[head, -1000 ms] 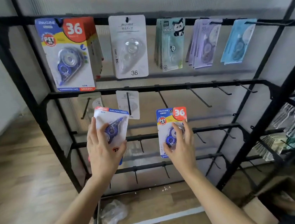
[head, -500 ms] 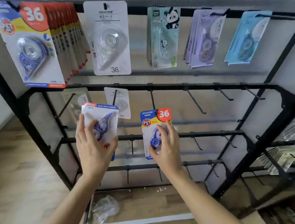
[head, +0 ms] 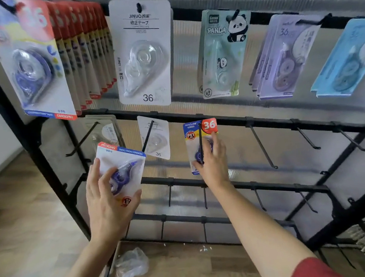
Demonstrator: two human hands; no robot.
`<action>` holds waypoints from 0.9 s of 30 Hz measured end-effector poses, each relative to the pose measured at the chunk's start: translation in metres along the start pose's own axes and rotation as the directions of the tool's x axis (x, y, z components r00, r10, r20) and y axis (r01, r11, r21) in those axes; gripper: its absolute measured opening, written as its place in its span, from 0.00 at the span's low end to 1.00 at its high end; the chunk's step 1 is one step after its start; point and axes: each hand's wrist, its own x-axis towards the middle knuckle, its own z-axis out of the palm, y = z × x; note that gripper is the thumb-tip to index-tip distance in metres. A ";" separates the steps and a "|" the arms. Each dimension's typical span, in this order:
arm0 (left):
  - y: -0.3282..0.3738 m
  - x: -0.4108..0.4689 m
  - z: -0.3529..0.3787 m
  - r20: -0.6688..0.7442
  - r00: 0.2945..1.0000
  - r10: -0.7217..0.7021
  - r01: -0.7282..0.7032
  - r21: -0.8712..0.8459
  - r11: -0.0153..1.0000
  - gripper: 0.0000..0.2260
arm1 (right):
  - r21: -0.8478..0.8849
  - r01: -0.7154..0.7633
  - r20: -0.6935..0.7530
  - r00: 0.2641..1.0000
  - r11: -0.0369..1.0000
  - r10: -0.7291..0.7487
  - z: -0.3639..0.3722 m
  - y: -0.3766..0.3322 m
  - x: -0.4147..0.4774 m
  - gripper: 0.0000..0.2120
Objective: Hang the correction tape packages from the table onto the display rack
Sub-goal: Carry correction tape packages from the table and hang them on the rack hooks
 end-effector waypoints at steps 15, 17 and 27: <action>0.006 0.003 -0.014 0.119 0.987 0.105 -0.102 -0.028 0.994 0.29 | 0.049 0.029 0.128 0.991 0.998 -0.035 -0.028 0.010 -0.047 0.36; 0.010 0.000 -0.016 0.145 0.981 0.130 -0.119 -0.076 0.990 0.29 | 0.097 0.071 0.111 0.990 0.993 -0.082 -0.044 0.013 -0.069 0.35; 0.047 -0.015 -0.012 0.314 0.766 0.561 -0.508 -0.239 0.828 0.29 | 0.632 -0.071 0.335 0.923 0.772 -0.189 -0.142 -0.029 -0.094 0.31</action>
